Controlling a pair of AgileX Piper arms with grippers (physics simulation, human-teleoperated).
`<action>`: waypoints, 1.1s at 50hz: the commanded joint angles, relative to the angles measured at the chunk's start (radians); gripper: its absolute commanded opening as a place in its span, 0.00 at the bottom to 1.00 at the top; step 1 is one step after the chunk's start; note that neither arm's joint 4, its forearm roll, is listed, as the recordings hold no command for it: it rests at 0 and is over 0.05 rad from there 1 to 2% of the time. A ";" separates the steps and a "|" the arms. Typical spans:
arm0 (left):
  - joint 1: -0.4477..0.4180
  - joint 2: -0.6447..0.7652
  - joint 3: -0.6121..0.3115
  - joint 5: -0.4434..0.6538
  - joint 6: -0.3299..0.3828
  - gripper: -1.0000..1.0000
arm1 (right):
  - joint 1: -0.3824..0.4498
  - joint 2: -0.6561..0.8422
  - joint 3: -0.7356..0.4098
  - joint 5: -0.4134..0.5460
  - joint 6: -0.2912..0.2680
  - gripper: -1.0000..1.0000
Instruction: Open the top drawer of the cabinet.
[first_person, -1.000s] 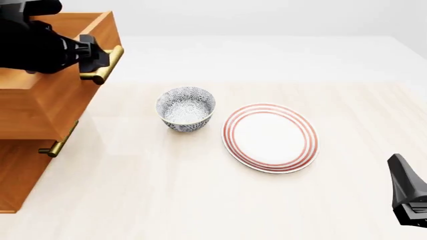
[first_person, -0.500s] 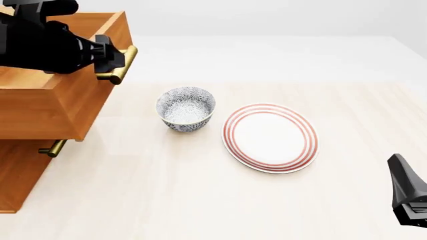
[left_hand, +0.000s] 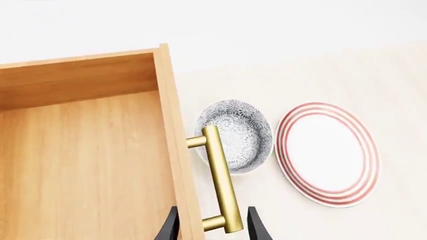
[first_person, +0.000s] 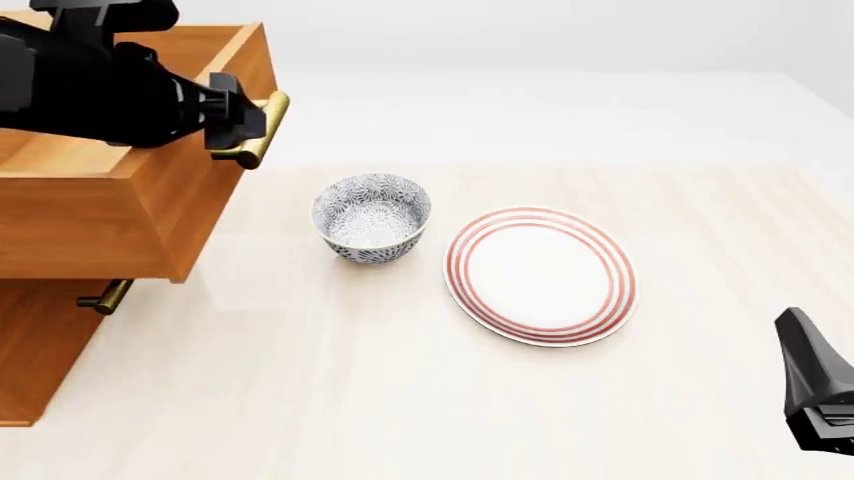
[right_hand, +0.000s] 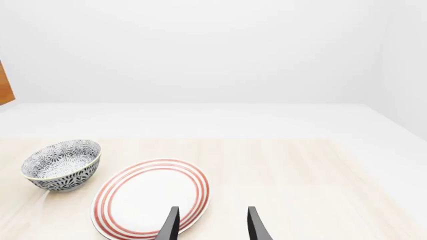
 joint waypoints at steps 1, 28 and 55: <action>-0.053 0.038 0.035 0.010 0.045 1.00 | 0.000 -0.001 0.001 0.000 0.000 1.00; -0.046 -0.005 -0.021 0.087 0.069 1.00 | 0.000 -0.001 0.001 0.000 0.000 1.00; -0.027 -0.059 -0.055 0.156 0.109 1.00 | 0.000 -0.001 0.001 0.000 0.000 1.00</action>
